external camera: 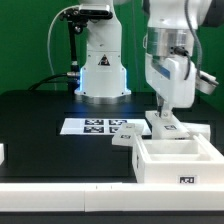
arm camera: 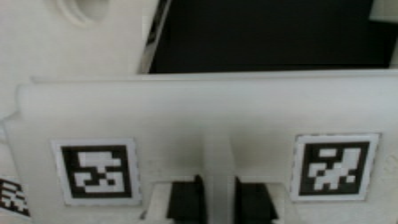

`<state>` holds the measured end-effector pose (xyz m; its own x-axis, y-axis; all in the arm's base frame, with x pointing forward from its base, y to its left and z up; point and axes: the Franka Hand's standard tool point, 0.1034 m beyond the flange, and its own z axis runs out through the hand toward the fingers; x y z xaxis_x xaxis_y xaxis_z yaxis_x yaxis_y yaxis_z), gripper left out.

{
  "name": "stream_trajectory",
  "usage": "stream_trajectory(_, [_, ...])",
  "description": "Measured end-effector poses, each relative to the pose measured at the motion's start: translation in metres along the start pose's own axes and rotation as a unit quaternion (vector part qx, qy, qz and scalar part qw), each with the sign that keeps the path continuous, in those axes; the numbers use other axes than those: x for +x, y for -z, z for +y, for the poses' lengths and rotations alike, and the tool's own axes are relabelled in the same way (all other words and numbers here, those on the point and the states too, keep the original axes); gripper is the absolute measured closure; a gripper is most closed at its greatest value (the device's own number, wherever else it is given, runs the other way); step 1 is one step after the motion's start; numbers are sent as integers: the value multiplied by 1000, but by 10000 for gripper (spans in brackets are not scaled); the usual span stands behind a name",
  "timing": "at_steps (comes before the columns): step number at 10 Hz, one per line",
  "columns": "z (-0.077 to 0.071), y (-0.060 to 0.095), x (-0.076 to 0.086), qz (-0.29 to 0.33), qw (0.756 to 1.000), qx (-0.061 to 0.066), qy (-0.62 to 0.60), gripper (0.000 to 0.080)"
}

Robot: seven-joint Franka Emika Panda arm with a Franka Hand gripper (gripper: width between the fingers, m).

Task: Assemble cabinet

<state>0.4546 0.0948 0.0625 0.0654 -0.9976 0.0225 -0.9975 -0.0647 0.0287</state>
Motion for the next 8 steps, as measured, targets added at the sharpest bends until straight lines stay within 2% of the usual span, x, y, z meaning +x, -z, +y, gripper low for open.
stream_trajectory(2, [-1,-4,-9,-2,1000,-26,6,735])
stream_trajectory(3, [-3,-2,-15,-5,999,-33,6,735])
stream_trajectory(4, [-6,-1,-16,-7,999,-32,8,735])
stream_trajectory(6, [-5,-3,-10,0,1000,-12,11,735])
stream_trajectory(8, [-5,-4,-10,0,1000,-14,11,735])
